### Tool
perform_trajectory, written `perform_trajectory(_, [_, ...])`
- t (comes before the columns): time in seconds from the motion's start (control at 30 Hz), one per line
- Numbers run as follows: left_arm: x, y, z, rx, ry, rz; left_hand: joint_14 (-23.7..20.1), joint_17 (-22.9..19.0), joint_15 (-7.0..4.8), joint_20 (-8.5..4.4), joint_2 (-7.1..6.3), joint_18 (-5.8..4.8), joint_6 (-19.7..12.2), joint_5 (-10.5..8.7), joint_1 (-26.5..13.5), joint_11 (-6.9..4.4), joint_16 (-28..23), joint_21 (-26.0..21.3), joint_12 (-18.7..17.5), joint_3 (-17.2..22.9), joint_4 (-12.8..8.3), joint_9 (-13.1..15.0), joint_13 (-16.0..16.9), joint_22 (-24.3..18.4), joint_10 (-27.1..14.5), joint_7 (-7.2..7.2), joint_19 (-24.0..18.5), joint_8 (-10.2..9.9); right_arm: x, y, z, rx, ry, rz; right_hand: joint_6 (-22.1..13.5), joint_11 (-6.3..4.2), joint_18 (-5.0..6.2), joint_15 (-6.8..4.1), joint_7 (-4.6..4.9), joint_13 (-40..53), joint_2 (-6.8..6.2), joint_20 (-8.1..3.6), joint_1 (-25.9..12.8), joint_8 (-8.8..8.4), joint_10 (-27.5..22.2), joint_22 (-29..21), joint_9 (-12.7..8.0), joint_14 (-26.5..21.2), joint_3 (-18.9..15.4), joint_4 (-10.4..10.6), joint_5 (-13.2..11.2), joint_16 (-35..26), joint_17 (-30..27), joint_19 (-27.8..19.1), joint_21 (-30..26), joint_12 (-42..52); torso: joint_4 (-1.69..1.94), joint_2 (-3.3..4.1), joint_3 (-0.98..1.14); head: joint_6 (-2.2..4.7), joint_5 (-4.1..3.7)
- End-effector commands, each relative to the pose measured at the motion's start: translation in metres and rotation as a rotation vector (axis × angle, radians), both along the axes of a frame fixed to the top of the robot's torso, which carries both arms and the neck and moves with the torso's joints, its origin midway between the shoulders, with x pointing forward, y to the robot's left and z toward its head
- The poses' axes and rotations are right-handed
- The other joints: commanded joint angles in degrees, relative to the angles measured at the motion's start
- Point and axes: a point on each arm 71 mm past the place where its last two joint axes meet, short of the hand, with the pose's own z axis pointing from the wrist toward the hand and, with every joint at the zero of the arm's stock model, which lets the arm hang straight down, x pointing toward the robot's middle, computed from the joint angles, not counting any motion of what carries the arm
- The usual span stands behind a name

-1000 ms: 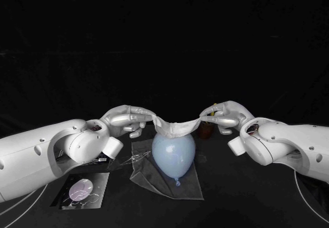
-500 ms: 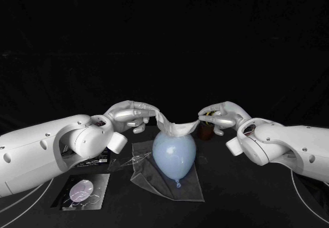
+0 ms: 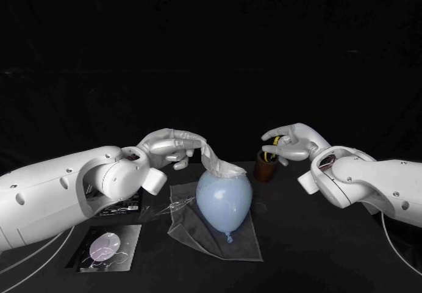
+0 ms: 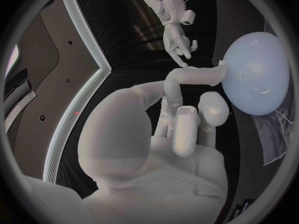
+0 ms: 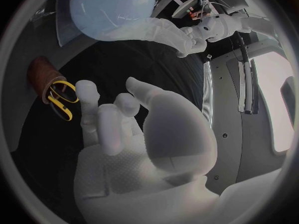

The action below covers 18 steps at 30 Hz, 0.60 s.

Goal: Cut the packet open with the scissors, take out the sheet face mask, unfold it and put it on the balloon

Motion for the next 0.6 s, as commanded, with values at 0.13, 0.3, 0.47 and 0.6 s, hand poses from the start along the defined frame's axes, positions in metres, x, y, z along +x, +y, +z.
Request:
perform_trajectory(0.13, [0.001, -0.003, 0.003, -0.013, -0.003, 0.005, 1.34, -0.01, -0.33, -0.16, 0.51, -0.67, 0.2, 0.16, -0.08, -0.16, 0.35, 0.13, -0.35, 0.15, -0.14, 9.77, -0.09, 0.04, 0.24, 0.15, -0.03, 0.08, -0.004, 0.018, 0.011, -0.106, -0.115, 0.065, 4.93, -0.59, -0.75, -0.4, -1.05, 1.81, -0.5, -0.21, -0.74, 0.92, 2.96, 1.51, -0.58, 2.04, -1.18, 0.59, -0.26, 2.18, 2.87, 3.42, 4.82, 4.96, 0.04, 0.08, 0.09, 0.19, 0.02])
perform_trajectory(0.3, [0.002, -0.005, 0.002, -0.013, -0.002, 0.004, 1.34, 0.0, -0.32, -0.15, 0.56, -0.68, 0.14, 0.15, -0.12, -0.16, 0.34, 0.15, -0.37, 0.15, -0.14, 9.82, -0.1, 0.08, 0.22, 0.16, -0.01, 0.07, -0.018, 0.053, 0.017, -0.178, -0.247, 0.176, 9.59, -1.89, -1.88, -1.52, -2.58, 5.17, -0.66, -1.18, -1.76, 1.91, 6.57, 3.81, -1.51, 4.02, -2.23, 1.71, -0.07, 4.66, 6.68, 7.38, 11.36, 11.7, 0.0, 0.04, 0.11, 0.27, -0.12])
perform_trajectory(0.47, [0.003, -0.006, 0.002, -0.013, -0.001, 0.007, 1.34, 0.0, -0.32, -0.15, 0.56, -0.68, 0.14, 0.15, -0.12, -0.16, 0.34, 0.15, -0.37, 0.15, -0.14, 9.82, -0.1, 0.08, 0.22, 0.16, -0.01, 0.07, -0.03, 0.089, 0.019, -0.234, -0.368, 0.244, 12.16, -2.74, -2.6, -2.34, -3.55, 7.49, -1.71, -2.0, -3.46, 1.85, 8.92, 5.25, -2.75, 5.25, -3.58, 3.49, 1.81, 6.14, 9.19, 9.91, 15.33, 15.92, 0.04, -0.02, 0.01, 0.37, -0.28])
perform_trajectory(0.6, [0.004, -0.006, 0.002, -0.013, -0.001, 0.01, 1.34, 0.0, -0.32, -0.15, 0.56, -0.68, 0.14, 0.15, -0.12, -0.16, 0.34, 0.15, -0.37, 0.15, -0.14, 9.82, -0.1, 0.08, 0.22, 0.16, -0.01, 0.07, -0.033, 0.102, 0.019, -0.248, -0.415, 0.239, 13.46, -3.18, -2.94, -2.74, -4.03, 8.51, -2.7, -2.4, -4.52, 1.87, 9.93, 5.95, -3.36, 5.8, -4.44, 4.77, 3.93, 6.85, 10.47, 11.08, 17.18, 17.67, 0.09, 0.06, 0.0, 0.33, -0.21])
